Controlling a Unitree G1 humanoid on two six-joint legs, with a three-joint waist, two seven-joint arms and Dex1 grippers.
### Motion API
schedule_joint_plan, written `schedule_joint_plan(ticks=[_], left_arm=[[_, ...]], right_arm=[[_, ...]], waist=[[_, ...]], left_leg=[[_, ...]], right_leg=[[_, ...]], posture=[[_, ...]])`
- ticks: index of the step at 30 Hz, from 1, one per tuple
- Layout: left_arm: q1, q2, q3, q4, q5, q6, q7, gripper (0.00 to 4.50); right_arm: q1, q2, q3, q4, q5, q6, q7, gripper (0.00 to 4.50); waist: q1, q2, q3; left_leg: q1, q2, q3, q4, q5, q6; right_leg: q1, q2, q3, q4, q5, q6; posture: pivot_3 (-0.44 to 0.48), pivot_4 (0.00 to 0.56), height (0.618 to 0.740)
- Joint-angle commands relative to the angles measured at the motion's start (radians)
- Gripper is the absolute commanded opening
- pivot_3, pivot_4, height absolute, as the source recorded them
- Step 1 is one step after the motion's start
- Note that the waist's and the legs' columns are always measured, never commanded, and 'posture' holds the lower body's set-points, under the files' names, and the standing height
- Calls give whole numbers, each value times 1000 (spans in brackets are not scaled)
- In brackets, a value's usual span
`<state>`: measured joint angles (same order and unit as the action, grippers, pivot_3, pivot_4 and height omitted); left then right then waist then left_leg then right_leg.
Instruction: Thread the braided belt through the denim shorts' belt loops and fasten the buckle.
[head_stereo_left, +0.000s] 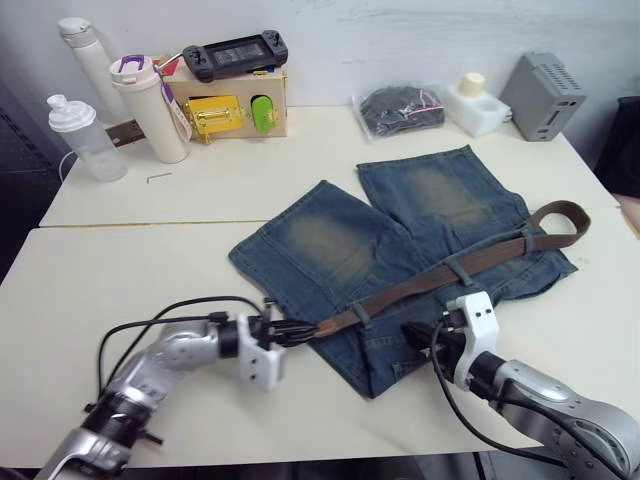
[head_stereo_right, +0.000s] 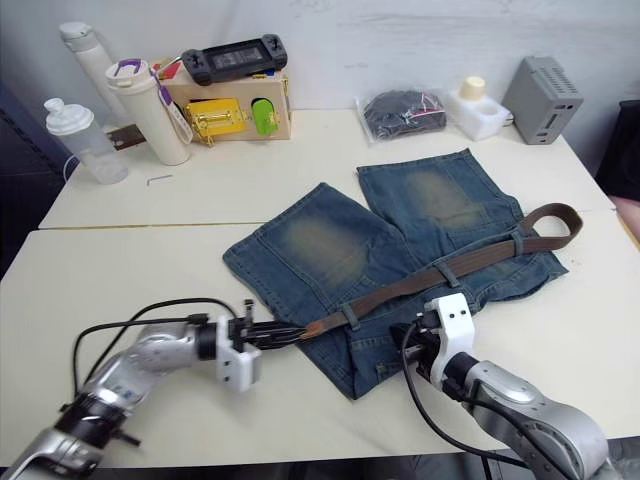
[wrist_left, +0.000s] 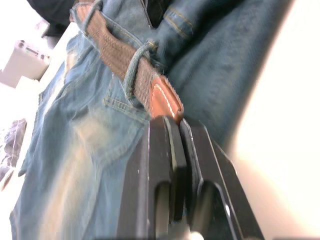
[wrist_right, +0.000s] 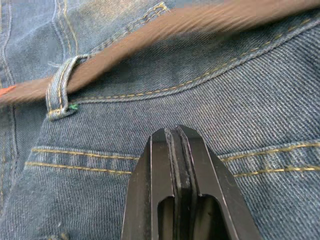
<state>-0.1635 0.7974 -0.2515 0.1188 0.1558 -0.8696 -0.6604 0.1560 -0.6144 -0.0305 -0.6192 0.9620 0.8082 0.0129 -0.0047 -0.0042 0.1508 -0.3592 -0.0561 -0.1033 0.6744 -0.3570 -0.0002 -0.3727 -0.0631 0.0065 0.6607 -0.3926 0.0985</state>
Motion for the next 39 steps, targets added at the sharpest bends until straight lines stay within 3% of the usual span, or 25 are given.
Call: schedule_joint_plan(ticks=[1,5,9,15,18,20,22,26,27,29,31,36,37,39], left_arm=[[66,124,62,140,-44,-142,-26,0],[141,290,101,372,-59,-368,-31,0],[131,399,125,637,3,-539,-5,0],[38,448,137,865,155,-607,62,0],[8,446,133,883,207,-622,99,0],[-5,427,112,853,168,-627,108,0],[-7,413,77,814,93,-605,98,761],[18,435,17,572,-121,-474,47,2333],[27,448,11,511,-175,-436,29,2890],[55,490,0,381,-299,-360,-21,3553],[99,540,-2,252,-420,-273,-85,4481],[299,743,59,-116,-802,146,-300,4500],[330,778,83,-176,-865,219,-338,4500],[362,791,136,-259,-935,329,-374,4500]], right_arm=[[1,24,24,28,-29,56,-10,62],[-24,52,25,28,-38,73,5,62],[-40,80,21,7,-28,81,26,62],[-48,98,22,6,-38,98,48,62],[-56,104,23,11,-47,105,59,62],[-63,108,23,17,-53,109,64,62],[-69,110,21,24,-58,112,70,0],[-92,133,-25,35,4,130,91,0],[-97,134,-33,38,8,132,95,517],[-108,141,-53,47,34,141,102,866],[-116,136,-65,47,56,153,121,1852],[-134,113,-113,53,115,180,142,4174],[-142,106,-130,58,135,185,146,4472],[-153,86,-151,61,161,194,163,4472]], waist=[[1,0,-1],[-3,-1,-2],[-17,-1,-2],[-22,0,-3],[-24,2,-4],[-23,3,-4],[-23,3,-4],[-12,3,-4],[-11,3,-4],[-10,2,-4],[-17,0,-3],[-25,2,-2],[-24,2,-1],[-23,4,0]], left_leg=[[3,0,0,-1,0,0],[8,0,1,-8,0,0],[8,1,1,-12,0,-2],[7,1,1,-12,1,-2],[7,1,2,-12,1,-2],[7,1,2,-12,1,-2],[7,1,2,-13,1,-2],[6,0,1,-11,1,-1],[5,-1,2,-10,1,-1],[4,-1,1,-10,1,0],[3,0,1,-10,1,-1],[2,0,2,-11,1,0],[2,0,2,-11,0,0],[1,0,2,-10,0,1]], right_leg=[[3,0,0,-1,0,0],[6,0,1,-4,0,0],[2,0,-1,-2,0,0],[1,0,-1,1,0,0],[0,0,-1,2,0,0],[-1,0,0,2,0,0],[-1,0,0,3,0,0],[0,-2,0,2,0,0],[0,-3,1,2,0,0],[0,-3,1,2,0,0],[-1,-3,1,2,0,0],[-1,-3,1,-1,0,0],[-1,-3,1,-1,0,0],[0,-3,1,-3,0,0]], posture=[[0,150,740],[0,150,740],[0,150,740],[0,150,740],[0,150,740],[0,150,740],[0,150,740],[0,150,740],[0,150,740],[0,150,740],[0,150,740],[0,150,740],[0,150,740],[0,150,740]])
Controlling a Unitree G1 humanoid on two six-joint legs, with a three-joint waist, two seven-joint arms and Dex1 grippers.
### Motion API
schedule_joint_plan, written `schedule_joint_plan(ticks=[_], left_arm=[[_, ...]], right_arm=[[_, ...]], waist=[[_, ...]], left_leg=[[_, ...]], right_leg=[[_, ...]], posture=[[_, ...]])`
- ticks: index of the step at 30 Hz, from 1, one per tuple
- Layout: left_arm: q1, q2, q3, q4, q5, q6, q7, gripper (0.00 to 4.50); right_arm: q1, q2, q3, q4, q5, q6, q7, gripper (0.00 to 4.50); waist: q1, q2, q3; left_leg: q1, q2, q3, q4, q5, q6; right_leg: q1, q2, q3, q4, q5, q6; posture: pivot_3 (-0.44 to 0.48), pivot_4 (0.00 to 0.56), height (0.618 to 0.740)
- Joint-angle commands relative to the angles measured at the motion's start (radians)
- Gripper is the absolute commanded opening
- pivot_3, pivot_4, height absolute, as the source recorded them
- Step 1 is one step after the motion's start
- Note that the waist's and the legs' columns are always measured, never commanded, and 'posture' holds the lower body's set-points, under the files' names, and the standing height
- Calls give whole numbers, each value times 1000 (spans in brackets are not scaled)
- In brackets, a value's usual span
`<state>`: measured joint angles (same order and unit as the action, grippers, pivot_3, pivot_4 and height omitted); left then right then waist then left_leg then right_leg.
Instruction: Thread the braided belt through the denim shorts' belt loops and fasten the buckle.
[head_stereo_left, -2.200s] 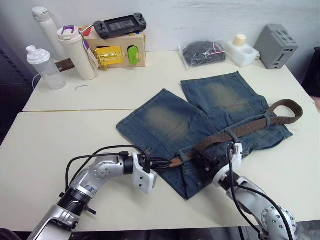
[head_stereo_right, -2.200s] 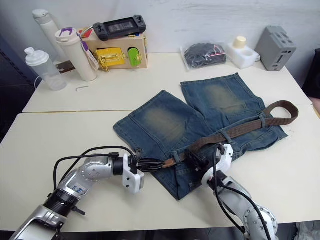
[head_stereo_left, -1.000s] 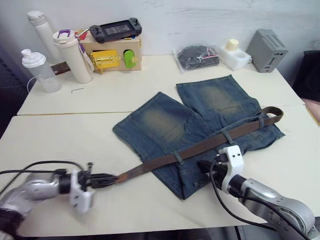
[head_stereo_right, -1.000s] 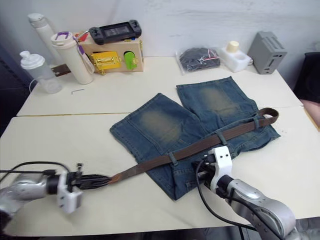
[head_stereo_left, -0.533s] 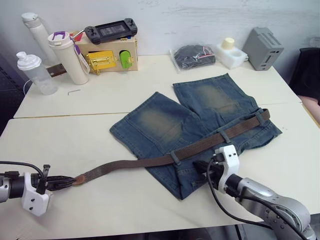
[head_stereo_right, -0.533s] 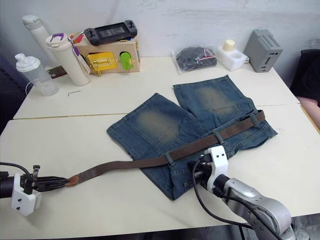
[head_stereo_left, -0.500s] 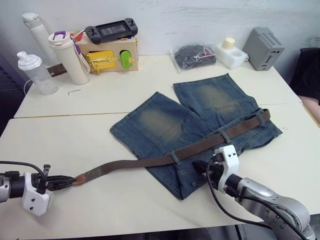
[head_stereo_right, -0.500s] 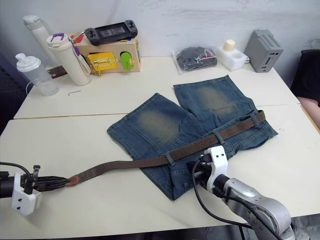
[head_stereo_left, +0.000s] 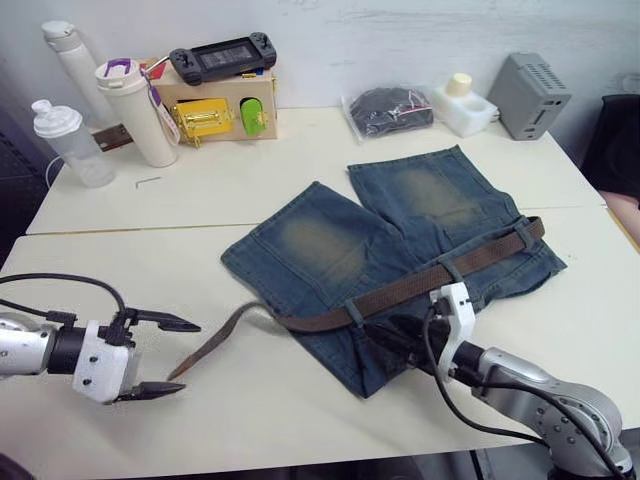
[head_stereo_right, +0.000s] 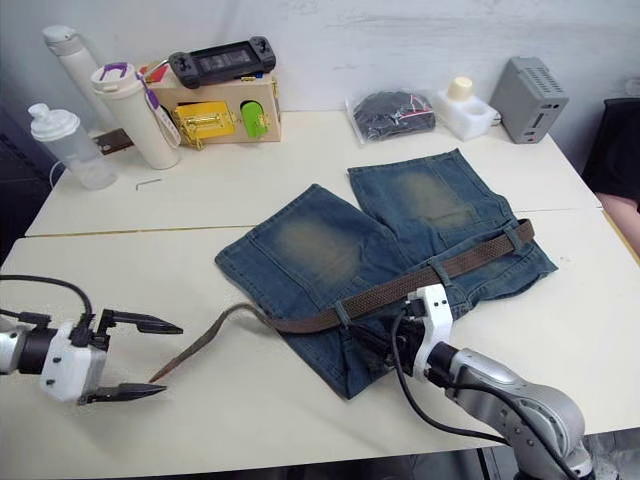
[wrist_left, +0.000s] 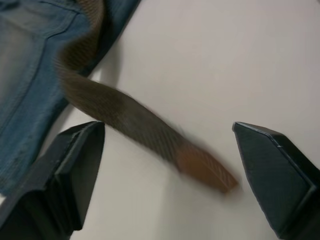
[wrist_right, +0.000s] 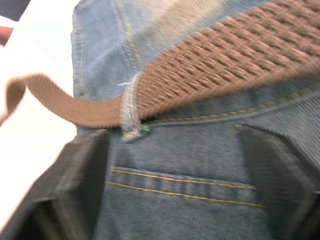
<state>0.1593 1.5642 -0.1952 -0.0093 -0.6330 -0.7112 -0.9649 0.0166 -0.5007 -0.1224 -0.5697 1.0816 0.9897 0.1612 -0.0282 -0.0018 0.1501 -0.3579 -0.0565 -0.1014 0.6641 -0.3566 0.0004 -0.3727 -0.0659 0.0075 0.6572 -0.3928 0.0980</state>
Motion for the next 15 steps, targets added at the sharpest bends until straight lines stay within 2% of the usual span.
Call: schedule_joint_plan(ticks=[1,4,6,8,10,15], left_arm=[[49,15,107,-153,-156,209,-79,4500],[81,-15,169,-278,-226,358,-107,4500],[29,-92,151,-359,-243,461,-66,4500],[-83,-228,86,-400,-184,545,-22,4500],[-180,-359,25,-409,-113,607,-7,4500],[-343,-619,-104,-387,4,715,-34,4500]], right_arm=[[-16,-36,-63,12,46,16,21,4472],[-17,-88,-99,2,80,26,67,4472],[-15,-145,-150,-12,109,13,136,4472],[-10,-228,-191,-14,73,-17,230,4472],[-7,-319,-204,30,-40,-77,315,4472],[43,-525,-249,187,-282,-311,626,4472]], waist=[[3,2,2],[4,3,3],[4,7,5],[5,10,7],[9,10,8],[27,8,10]], left_leg=[[0,0,0,0,0,0],[0,0,0,0,0,1],[-1,0,0,0,0,1],[-2,-1,0,1,0,2],[-2,-1,1,2,0,3],[-1,-2,2,4,0,3]], right_leg=[[1,0,0,-1,0,0],[1,0,0,-1,0,0],[1,0,0,-2,0,0],[2,0,0,-3,0,0],[2,0,0,-3,0,0],[2,2,0,0,0,0]], posture=[[0,150,740],[0,150,740],[0,150,740],[0,150,740],[0,150,740],[0,150,740]])
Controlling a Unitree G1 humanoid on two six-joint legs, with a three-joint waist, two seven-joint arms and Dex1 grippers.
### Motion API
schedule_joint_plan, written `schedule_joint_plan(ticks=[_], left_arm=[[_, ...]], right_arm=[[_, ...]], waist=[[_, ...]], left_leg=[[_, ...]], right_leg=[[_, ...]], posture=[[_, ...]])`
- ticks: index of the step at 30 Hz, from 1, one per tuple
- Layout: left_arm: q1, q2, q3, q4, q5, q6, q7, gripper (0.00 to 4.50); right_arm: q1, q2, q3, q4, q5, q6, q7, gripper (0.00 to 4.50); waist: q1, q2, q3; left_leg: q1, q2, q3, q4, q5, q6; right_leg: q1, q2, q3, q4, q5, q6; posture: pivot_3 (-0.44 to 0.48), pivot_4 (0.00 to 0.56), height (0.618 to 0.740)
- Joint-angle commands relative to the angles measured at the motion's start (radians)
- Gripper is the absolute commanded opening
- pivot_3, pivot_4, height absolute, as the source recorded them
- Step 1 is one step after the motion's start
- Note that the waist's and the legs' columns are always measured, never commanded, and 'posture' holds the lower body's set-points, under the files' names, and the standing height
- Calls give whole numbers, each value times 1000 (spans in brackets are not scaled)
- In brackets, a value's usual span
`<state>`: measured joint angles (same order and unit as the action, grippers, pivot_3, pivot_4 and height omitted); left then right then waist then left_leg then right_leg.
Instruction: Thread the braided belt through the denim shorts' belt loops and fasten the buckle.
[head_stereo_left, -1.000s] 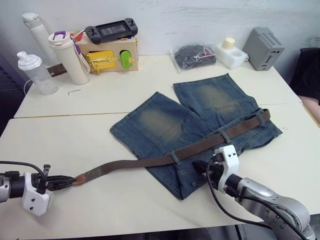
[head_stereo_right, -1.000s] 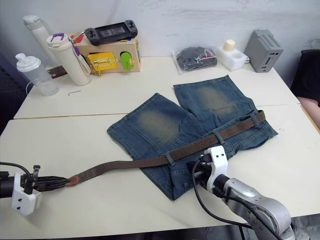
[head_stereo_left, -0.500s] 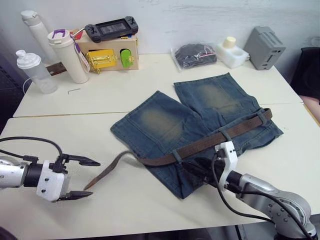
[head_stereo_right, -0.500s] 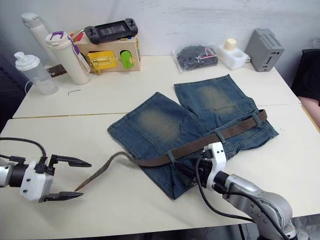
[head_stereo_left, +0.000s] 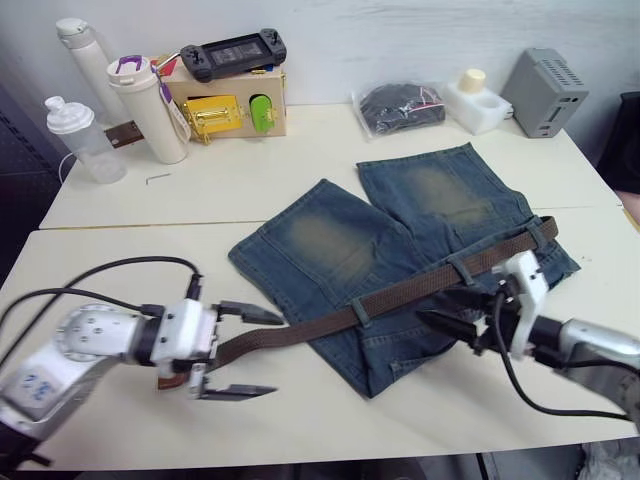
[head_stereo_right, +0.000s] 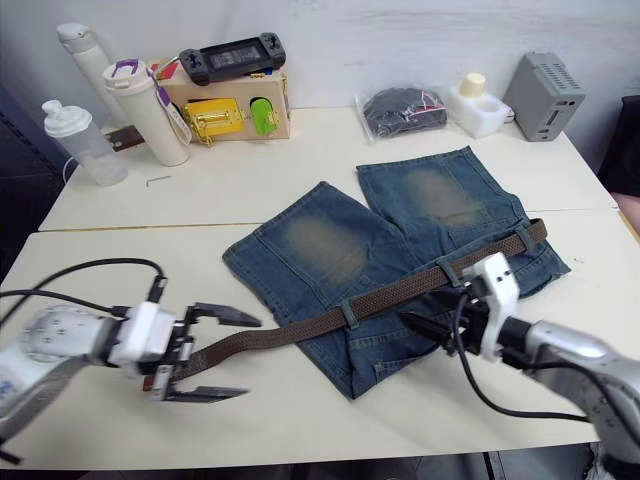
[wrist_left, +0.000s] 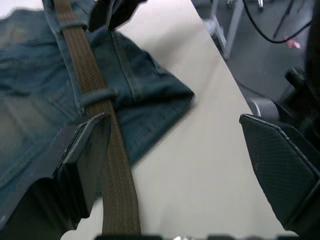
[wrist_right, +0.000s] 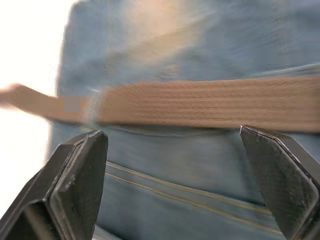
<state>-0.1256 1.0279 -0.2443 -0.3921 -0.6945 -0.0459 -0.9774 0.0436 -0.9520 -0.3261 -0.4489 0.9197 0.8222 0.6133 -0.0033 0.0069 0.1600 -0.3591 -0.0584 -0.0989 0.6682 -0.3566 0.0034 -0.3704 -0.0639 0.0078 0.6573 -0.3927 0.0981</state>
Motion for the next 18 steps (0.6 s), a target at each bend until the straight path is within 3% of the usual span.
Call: schedule_joint_plan(ticks=[1,5,10,13,18], left_arm=[[-80,-121,-73,7,87,59,-35,4500],[-210,-316,-145,90,126,142,-54,4500],[-324,-506,-242,217,254,145,-101,4500],[-361,-582,-283,267,312,136,-126,4500],[-406,-631,-360,395,455,146,-157,4500]], right_arm=[[32,-112,-35,96,-184,-201,224,4472],[58,-264,79,300,-538,-544,338,4472],[-97,-292,217,560,-807,-813,309,4472],[-157,-290,282,659,-943,-936,268,4472],[-205,-246,357,714,-1073,-1002,219,4472]], waist=[[4,0,0],[9,0,1],[5,0,2],[3,0,2],[3,-2,0]], left_leg=[[0,0,0,0,0,0],[0,0,0,4,0,0],[-1,-1,1,11,-1,1],[-2,0,2,10,-1,1],[-7,1,2,15,-1,1]], right_leg=[[0,0,0,0,0,0],[1,0,-1,1,0,0],[0,0,0,1,0,0],[-2,1,0,4,0,0],[-5,2,0,6,0,0]], posture=[[0,150,740],[0,150,740],[0,150,740],[0,150,740],[0,150,740]])
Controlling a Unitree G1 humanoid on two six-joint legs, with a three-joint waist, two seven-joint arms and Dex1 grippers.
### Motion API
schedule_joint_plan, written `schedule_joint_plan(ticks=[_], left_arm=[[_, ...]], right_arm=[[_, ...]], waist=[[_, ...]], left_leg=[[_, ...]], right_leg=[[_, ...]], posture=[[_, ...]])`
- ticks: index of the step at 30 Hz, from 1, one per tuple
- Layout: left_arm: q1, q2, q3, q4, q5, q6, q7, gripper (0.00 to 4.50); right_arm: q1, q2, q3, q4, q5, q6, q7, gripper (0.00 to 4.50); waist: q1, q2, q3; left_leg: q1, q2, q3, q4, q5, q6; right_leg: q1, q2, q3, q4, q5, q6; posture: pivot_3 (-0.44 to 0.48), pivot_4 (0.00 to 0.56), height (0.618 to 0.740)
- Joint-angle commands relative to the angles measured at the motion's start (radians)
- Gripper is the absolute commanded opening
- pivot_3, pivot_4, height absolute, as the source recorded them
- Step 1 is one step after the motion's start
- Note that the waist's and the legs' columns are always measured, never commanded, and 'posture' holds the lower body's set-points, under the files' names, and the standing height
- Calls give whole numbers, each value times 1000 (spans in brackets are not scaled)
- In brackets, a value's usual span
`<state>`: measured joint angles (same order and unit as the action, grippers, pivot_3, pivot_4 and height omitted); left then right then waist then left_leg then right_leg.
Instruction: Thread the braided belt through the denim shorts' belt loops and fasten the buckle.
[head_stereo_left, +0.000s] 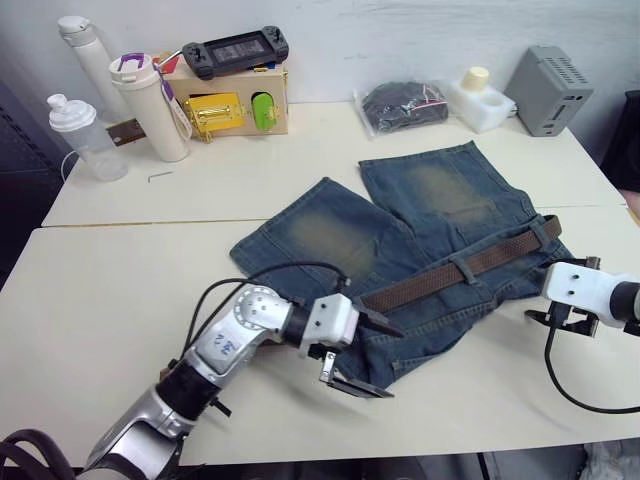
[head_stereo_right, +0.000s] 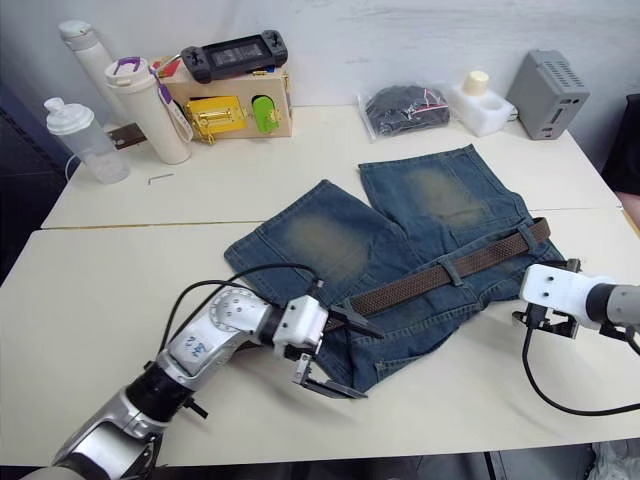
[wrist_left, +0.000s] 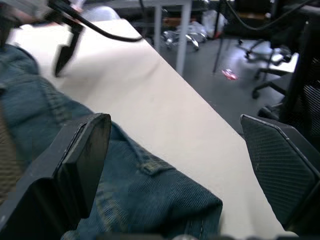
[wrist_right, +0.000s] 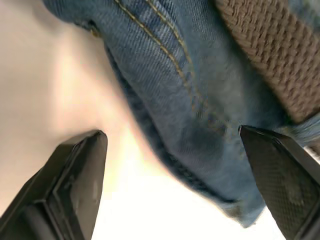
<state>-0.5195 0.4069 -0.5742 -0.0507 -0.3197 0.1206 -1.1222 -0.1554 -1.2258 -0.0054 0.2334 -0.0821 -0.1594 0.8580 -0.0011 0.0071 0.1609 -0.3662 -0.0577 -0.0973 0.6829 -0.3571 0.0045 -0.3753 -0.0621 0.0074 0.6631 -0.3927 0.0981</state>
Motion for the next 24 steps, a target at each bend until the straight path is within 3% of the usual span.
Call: schedule_joint_plan(ticks=[1,3,6,13,18,21,24], left_arm=[[-17,-19,-35,86,104,-39,-16,4500],[-29,-38,-31,147,156,-86,1,4500],[-49,-39,-31,256,263,-222,30,3614],[-30,-37,29,313,332,-293,102,394],[25,41,90,271,340,-332,129,394],[99,189,186,264,321,-397,121,394],[111,338,278,410,327,-507,128,394]], right_arm=[[-15,39,47,39,-90,-22,-32,4472],[-31,53,55,53,-119,-22,-42,4472],[-62,75,65,69,-157,-12,-66,3623],[-60,125,66,11,-162,34,-54,36],[-40,157,48,-84,-130,75,-40,36],[-12,199,21,-234,-55,131,-12,36],[11,250,38,-395,-14,207,13,36]], waist=[[0,-4,-2],[0,-9,-5],[3,-15,-9],[1,-15,-10],[-4,-15,-10],[-11,-14,-10],[-24,-13,-11]], left_leg=[[0,0,0,1,0,0],[1,0,0,1,0,0],[1,0,-1,2,0,0],[1,-1,-1,2,0,-1],[2,0,-1,1,0,-1],[6,2,-2,-2,0,-2],[12,4,-3,-7,0,-3]], right_leg=[[0,0,0,-1,0,0],[0,0,0,-1,0,0],[1,-1,0,-2,0,0],[0,-1,0,-1,0,0],[0,-1,1,0,0,0],[-1,1,2,0,0,0],[0,3,0,2,0,-1]], posture=[[0,150,740],[0,150,740],[0,150,740],[0,150,740],[0,150,740],[0,150,740],[0,150,740]])
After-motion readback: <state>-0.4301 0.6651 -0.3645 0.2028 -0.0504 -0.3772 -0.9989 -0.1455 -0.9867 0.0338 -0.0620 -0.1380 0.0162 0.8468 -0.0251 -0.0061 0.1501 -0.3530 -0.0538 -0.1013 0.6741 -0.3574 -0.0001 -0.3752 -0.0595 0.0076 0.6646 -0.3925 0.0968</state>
